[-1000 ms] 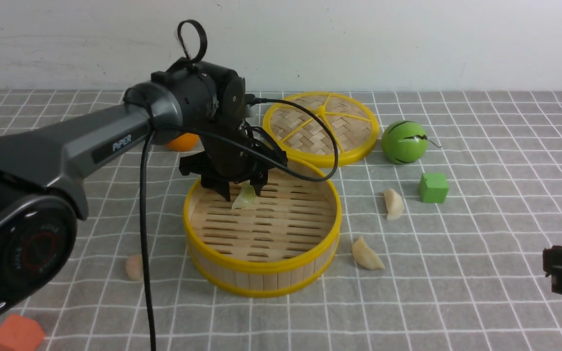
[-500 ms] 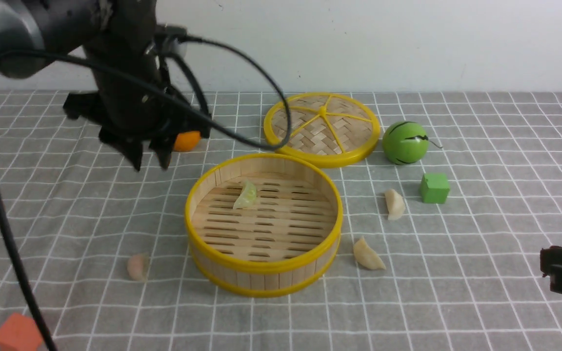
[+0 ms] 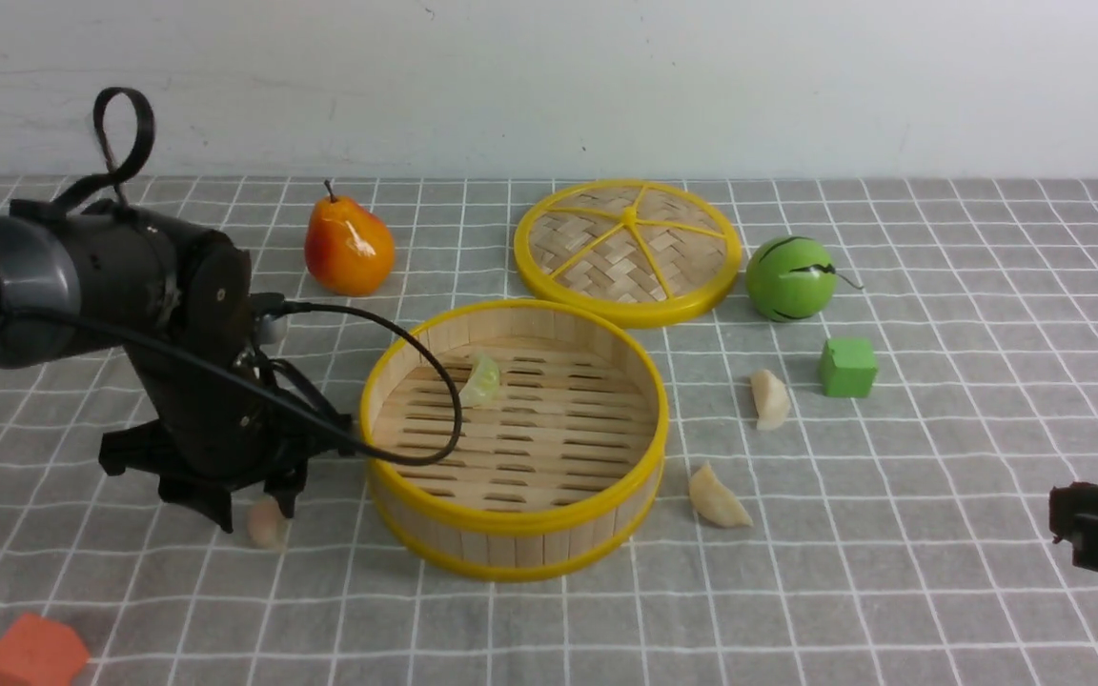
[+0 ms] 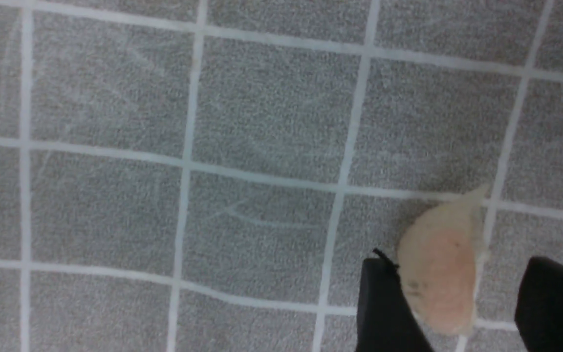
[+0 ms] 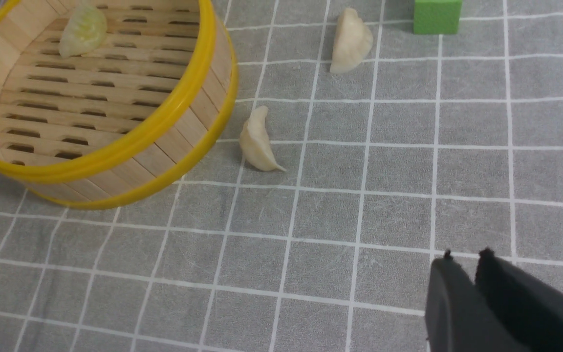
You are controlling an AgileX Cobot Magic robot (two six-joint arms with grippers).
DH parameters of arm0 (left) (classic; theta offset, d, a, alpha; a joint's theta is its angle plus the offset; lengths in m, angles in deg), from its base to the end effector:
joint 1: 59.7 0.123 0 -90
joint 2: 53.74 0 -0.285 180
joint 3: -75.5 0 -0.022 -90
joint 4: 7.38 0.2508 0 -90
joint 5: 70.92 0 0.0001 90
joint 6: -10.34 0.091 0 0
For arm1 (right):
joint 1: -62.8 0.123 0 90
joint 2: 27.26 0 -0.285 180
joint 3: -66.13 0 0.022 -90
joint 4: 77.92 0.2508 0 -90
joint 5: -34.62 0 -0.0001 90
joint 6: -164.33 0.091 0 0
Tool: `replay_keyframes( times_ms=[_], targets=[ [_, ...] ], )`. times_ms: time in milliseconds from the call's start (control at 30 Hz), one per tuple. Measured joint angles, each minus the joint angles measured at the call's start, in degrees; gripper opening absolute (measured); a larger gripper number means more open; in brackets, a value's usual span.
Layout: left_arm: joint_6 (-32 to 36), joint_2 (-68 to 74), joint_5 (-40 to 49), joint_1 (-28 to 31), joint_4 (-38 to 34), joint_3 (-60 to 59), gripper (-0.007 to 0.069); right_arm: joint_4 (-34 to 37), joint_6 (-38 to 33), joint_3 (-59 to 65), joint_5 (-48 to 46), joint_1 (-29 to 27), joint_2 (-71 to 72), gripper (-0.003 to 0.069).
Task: Put the dumplings into the steamer on the table with the grey tablecloth.
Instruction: 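Reach for and grasp a dumpling on the table with the left gripper, then place the dumpling into the bamboo steamer basket with the left gripper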
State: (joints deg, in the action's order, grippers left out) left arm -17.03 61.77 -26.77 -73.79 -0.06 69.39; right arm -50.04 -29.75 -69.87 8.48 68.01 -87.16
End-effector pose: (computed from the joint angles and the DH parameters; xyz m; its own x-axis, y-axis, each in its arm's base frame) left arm 0.3612 -0.0823 0.1797 -0.9533 -0.1472 -0.2638 -0.1487 0.9888 -0.0144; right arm 0.1741 0.0347 0.2766 -0.6419 0.1344 -0.7549 -0.1284 0.9518 0.2786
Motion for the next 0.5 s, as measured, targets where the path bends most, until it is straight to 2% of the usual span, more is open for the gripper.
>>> replay_keyframes(
  times_ms=[67,200,267,400,500],
  targets=[
    [0.0,1.6,-0.5,0.0,0.0,0.0,0.0365,0.2,0.0,0.0,0.0,0.0,0.0,0.0076],
    [-0.1,3.2,-0.8,0.0,0.2,0.3,0.0279,0.2,-0.1,0.0,0.0,0.0,0.0,0.0081],
    [0.3,3.2,0.6,-0.1,0.0,1.1,0.0175,0.2,-0.3,0.0,0.0,0.0,0.0,0.0083],
    [3.0,1.6,6.7,-2.3,-0.3,3.7,0.0176,0.2,-1.2,0.2,0.5,0.0,-0.3,0.0085],
    [3.6,-2.3,6.7,-5.7,-1.8,8.1,0.0176,0.2,-1.3,0.7,2.3,0.0,-1.6,0.0085]
  ],
)
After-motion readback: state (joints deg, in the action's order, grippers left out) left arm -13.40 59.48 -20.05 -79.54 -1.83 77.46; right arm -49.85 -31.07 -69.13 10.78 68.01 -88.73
